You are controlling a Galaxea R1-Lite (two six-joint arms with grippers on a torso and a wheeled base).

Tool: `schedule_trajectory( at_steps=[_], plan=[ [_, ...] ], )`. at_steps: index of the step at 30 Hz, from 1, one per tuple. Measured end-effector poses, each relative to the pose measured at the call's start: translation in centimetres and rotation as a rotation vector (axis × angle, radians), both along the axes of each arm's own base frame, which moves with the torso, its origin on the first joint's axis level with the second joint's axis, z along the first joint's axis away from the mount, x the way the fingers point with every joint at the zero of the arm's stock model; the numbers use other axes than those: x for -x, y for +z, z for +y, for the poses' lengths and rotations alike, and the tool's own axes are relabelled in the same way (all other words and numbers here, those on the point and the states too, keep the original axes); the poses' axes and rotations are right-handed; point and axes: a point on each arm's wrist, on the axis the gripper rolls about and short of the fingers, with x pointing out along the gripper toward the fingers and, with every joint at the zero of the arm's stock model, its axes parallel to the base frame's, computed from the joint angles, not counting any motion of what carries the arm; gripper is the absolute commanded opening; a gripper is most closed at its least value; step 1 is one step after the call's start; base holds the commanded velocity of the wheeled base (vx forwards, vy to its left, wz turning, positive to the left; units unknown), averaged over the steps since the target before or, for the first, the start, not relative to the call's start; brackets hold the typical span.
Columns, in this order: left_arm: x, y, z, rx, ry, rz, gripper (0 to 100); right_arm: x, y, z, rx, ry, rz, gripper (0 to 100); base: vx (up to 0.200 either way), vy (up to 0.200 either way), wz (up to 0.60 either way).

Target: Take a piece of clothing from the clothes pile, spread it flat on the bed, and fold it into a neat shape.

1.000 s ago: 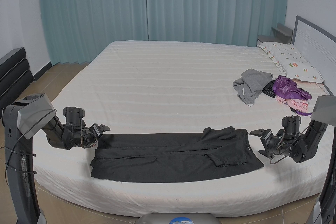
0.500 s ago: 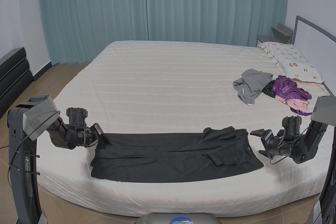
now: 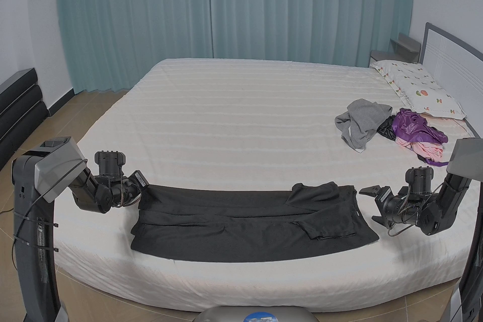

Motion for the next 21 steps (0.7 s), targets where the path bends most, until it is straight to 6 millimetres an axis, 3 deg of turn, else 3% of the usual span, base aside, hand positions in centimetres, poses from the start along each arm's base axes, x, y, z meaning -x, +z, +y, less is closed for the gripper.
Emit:
schedule_trajectory(
  at_steps=[7, 8, 21],
  plan=[
    [-0.15, -0.37, 0.0, 0.0, 0.0, 0.003, 0, 0.0, -0.01, 0.02, 0.0, 0.001, 0.0, 100, 0.0, 0.0, 0.0],
    [-0.17, -0.41, 0.0, 0.0, 0.0, 0.003, 100, 0.0, -0.01, 0.02, 0.0, 0.001, 0.0, 100, 0.0, 0.0, 0.0],
    [0.56, -0.21, 0.02, 0.013, 0.002, 0.019, 100, 0.04, -0.04, 0.02, 0.001, 0.001, 0.002, 100, 0.0, 0.0, 0.0]
  ],
)
